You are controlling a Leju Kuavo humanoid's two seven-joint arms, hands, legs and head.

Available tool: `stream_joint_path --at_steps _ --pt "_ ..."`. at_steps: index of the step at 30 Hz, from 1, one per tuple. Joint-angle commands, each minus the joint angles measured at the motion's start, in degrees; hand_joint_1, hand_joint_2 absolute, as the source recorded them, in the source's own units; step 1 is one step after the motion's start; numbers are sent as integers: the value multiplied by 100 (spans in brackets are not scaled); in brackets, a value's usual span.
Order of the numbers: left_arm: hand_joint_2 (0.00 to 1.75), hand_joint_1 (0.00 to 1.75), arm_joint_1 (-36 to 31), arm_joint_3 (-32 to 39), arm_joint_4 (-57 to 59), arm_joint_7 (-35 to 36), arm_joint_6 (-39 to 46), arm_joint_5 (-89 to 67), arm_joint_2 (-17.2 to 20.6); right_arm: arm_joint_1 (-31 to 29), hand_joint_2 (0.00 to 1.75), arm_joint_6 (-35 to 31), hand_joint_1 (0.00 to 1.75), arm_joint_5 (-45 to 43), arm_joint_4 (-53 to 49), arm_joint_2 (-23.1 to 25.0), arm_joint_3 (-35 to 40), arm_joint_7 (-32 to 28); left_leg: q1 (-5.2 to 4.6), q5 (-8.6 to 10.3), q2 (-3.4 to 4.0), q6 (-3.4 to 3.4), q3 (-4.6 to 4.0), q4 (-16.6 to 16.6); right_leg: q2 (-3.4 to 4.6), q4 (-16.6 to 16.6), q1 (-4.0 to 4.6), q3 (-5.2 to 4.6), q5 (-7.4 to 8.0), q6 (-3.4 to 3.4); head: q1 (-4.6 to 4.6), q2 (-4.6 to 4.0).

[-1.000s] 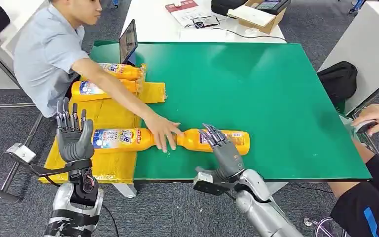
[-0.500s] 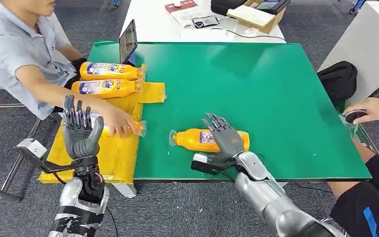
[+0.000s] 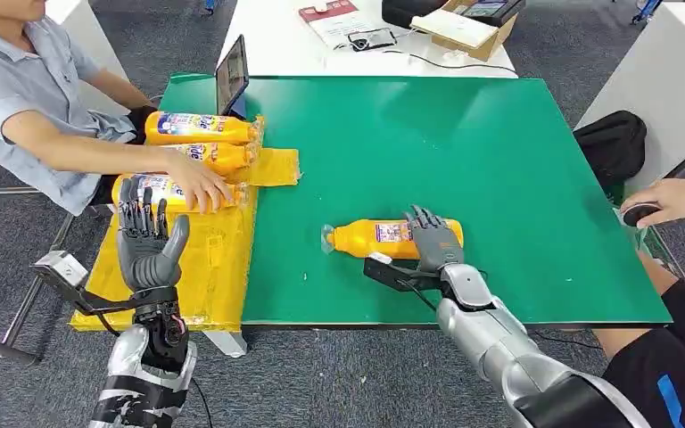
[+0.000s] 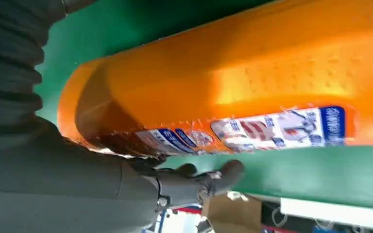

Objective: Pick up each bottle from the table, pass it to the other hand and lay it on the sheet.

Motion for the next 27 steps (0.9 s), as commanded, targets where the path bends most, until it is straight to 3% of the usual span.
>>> stream_joint_path --at_steps 1,10,11,13,20,27 --pt "175 0 -40 62 104 75 -39 -64 144 -442 175 723 0 102 708 49 63 324 3 -10 9 -7 23 1 10 2 4 19 -7 -12 0 0" --pt "175 0 -137 -34 205 64 -186 -108 137 -548 175 1273 0 75 809 110 45 211 3 -3 -2 -5 20 -2 -1 -3 2 20 -5 -9 2 0" --pt "175 0 -140 -29 222 65 -204 -94 132 -568 175 1390 143 93 827 102 62 223 4 -10 -1 -9 32 -1 1 0 4 31 -11 -15 2 0" --pt "175 0 -132 -6 261 141 -293 13 126 -614 175 1583 171 163 881 95 124 352 3 -8 -2 -8 32 -2 0 0 3 30 -10 -14 2 0" --pt "175 0 -77 3 250 240 -472 124 111 -697 175 1745 175 353 885 29 253 596 5 -7 -4 -7 34 -4 -2 -5 5 33 -9 -12 2 0" --pt "175 0 -69 -63 272 255 -562 137 133 -660 175 2090 175 30 890 -126 -55 214 4 -6 -12 -6 33 -3 -11 -6 3 36 -10 -11 0 0"
